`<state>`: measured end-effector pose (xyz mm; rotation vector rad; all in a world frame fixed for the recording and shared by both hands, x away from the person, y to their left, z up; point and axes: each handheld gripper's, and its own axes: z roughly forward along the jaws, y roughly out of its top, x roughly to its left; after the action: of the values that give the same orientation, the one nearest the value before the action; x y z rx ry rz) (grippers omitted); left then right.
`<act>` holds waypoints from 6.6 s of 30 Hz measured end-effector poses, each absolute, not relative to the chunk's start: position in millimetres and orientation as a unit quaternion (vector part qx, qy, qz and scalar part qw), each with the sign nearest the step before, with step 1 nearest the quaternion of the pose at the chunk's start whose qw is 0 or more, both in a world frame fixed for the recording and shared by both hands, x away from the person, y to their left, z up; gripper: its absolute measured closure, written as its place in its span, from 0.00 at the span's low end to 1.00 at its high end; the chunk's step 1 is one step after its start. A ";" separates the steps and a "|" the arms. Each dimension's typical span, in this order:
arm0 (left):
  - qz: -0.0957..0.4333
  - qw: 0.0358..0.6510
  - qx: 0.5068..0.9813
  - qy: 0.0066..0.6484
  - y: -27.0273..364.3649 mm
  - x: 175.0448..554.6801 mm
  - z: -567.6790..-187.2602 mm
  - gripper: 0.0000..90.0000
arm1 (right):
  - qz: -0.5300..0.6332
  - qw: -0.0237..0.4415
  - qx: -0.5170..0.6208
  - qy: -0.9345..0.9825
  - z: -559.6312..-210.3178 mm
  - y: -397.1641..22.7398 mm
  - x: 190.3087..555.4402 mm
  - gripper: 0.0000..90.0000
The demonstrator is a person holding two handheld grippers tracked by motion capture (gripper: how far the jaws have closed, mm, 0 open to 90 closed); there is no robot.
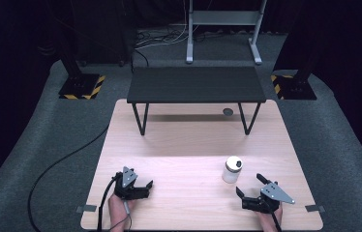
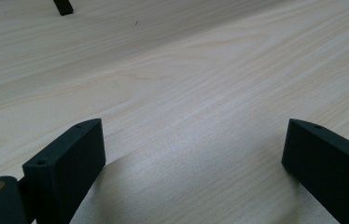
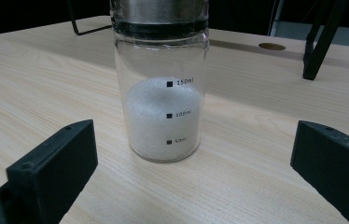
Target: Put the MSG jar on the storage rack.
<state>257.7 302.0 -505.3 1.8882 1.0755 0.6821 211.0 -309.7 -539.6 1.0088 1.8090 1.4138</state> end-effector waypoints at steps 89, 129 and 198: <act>0.273 0.419 0.754 0.427 302.1 257.3 -505.4 0.06 | 0.544 0.290 0.360 0.700 -476.8 -269.0 263.8 0.33; 0.275 0.417 0.755 0.425 302.0 256.8 -505.2 0.06 | 0.551 0.271 0.316 0.723 -364.3 -249.2 314.7 0.33; 0.274 0.417 0.756 0.424 302.2 257.0 -504.9 0.06 | 0.534 0.244 0.322 0.743 -279.3 -74.9 503.9 0.33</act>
<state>257.0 302.2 -504.9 1.8970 1.0650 0.6889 503.9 -74.9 -279.3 0.8791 2.0301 1.4579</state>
